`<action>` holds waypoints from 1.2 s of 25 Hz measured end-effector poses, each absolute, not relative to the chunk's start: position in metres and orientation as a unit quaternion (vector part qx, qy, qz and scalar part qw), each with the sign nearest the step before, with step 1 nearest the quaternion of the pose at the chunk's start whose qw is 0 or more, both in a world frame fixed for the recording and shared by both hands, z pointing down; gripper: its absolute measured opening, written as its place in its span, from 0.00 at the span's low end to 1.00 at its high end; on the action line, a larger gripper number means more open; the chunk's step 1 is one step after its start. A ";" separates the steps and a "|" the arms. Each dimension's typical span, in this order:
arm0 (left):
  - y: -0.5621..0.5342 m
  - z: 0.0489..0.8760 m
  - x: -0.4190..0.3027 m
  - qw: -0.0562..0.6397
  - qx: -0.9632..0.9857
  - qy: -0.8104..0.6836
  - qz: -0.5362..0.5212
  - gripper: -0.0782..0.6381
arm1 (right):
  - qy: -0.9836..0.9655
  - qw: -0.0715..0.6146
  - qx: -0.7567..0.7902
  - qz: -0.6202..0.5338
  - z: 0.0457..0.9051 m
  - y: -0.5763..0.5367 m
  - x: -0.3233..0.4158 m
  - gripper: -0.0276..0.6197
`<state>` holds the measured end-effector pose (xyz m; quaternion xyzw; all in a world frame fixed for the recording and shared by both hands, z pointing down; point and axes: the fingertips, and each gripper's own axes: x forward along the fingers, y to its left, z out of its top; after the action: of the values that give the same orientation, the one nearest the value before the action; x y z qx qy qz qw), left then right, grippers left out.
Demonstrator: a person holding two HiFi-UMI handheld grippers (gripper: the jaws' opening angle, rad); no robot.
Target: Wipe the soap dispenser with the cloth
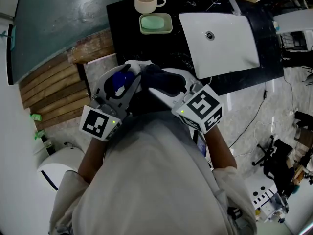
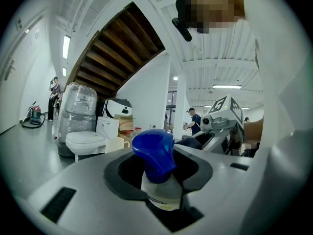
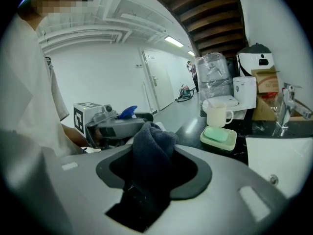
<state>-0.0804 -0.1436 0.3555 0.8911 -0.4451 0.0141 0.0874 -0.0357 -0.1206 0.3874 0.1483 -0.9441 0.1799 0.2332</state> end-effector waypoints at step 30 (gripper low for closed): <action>-0.147 0.356 -0.086 0.096 0.886 -0.453 0.014 0.30 | -0.948 0.216 0.151 0.176 0.382 -0.141 -0.048 0.32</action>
<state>-0.0860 -0.1472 0.3561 0.8864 -0.4527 0.0143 0.0960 -0.0476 -0.1413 0.3816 0.1512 -0.9484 0.1761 0.2160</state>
